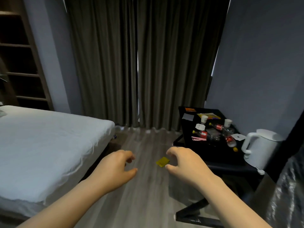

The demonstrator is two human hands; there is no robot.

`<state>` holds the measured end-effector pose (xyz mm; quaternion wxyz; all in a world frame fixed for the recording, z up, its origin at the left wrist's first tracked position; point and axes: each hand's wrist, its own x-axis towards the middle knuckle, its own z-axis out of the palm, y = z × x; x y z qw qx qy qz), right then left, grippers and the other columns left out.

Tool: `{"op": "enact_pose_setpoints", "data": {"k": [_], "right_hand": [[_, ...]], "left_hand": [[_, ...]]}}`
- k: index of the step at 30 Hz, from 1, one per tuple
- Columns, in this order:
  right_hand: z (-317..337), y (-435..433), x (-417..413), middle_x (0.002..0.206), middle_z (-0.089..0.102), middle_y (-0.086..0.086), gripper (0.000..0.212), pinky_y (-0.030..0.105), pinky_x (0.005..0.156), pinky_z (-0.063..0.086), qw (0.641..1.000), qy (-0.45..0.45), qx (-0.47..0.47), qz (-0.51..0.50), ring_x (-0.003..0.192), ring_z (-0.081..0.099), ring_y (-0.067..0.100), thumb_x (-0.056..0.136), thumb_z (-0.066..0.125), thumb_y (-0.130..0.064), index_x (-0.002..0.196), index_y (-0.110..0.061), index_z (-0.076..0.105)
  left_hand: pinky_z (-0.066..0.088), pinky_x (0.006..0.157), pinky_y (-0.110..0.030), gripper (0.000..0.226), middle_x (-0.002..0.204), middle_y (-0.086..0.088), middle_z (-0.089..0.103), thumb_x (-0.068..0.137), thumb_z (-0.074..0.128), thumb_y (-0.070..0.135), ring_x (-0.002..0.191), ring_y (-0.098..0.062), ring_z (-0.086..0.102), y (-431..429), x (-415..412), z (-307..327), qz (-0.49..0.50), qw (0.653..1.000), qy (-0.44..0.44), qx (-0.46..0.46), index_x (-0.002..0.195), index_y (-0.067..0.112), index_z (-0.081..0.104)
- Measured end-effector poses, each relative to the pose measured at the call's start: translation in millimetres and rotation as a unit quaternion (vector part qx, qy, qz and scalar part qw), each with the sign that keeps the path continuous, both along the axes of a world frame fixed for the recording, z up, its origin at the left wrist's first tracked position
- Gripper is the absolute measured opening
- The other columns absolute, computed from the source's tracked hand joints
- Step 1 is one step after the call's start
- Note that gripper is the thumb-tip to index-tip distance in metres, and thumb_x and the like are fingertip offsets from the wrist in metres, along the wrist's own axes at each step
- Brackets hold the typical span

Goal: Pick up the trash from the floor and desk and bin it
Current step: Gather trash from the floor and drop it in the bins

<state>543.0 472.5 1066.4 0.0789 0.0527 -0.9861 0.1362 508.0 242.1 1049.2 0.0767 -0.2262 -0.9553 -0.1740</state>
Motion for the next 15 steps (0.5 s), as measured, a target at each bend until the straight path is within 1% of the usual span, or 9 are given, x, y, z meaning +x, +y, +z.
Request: {"op": "enact_pose_setpoints", "data": {"k": [2, 5, 7, 11, 15], "right_hand": [[-6.0, 8.8, -28.3, 0.118, 0.059, -0.004, 0.041, 0.029, 0.086, 0.045, 1.000, -0.010, -0.004, 0.002, 0.109, 0.054, 0.016, 0.084, 0.058, -0.039, 0.123, -0.025, 0.053], [-16.3, 18.3, -74.2, 0.119, 0.059, -0.005, 0.042, 0.026, 0.084, 0.044, 1.000, -0.023, -0.004, 0.005, 0.110, 0.054, 0.015, 0.084, 0.059, -0.039, 0.124, -0.026, 0.053], [-23.5, 20.9, -105.8, 0.119, 0.059, -0.003, 0.042, 0.028, 0.084, 0.045, 1.000, -0.030, -0.002, 0.007, 0.110, 0.054, 0.016, 0.084, 0.060, -0.039, 0.124, -0.026, 0.053], [-38.9, 19.2, -174.0, 0.117, 0.059, -0.002, 0.043, 0.030, 0.087, 0.047, 0.999, -0.045, -0.005, 0.007, 0.110, 0.055, 0.017, 0.082, 0.061, -0.040, 0.122, -0.026, 0.054], [-48.2, 9.1, -254.4, 0.114, 0.060, -0.002, 0.042, 0.029, 0.084, 0.046, 0.999, -0.047, -0.001, 0.007, 0.108, 0.056, 0.018, 0.081, 0.061, -0.040, 0.120, -0.025, 0.055]], "left_hand": [[0.040, 0.073, -0.011, 0.039, 0.099, 0.018, 0.054, 0.081, 0.060, 0.050, 0.083, 0.000, 0.052, 6.8, -26.8, -7.0, 0.003, 1.000, -0.016, 0.000, 0.116, 0.033, 0.057], [0.040, 0.075, -0.010, 0.041, 0.107, 0.017, 0.059, 0.081, 0.061, 0.050, 0.088, 0.002, 0.054, 15.4, -73.1, -18.7, 0.003, 1.000, -0.028, -0.005, 0.117, 0.032, 0.057], [0.040, 0.074, -0.010, 0.042, 0.109, 0.016, 0.059, 0.081, 0.061, 0.050, 0.089, 0.003, 0.054, 18.9, -104.6, -27.4, 0.001, 0.999, -0.037, 0.000, 0.118, 0.032, 0.057], [0.037, 0.072, -0.009, 0.043, 0.108, 0.018, 0.058, 0.080, 0.060, 0.049, 0.087, 0.004, 0.052, 20.3, -172.0, -43.8, -0.007, 0.998, -0.056, -0.004, 0.119, 0.034, 0.055], [0.040, 0.076, -0.011, 0.041, 0.108, 0.016, 0.059, 0.080, 0.060, 0.047, 0.092, 0.002, 0.055, 11.6, -250.3, -53.4, -0.003, 0.999, -0.053, 0.004, 0.119, 0.032, 0.057]]}}
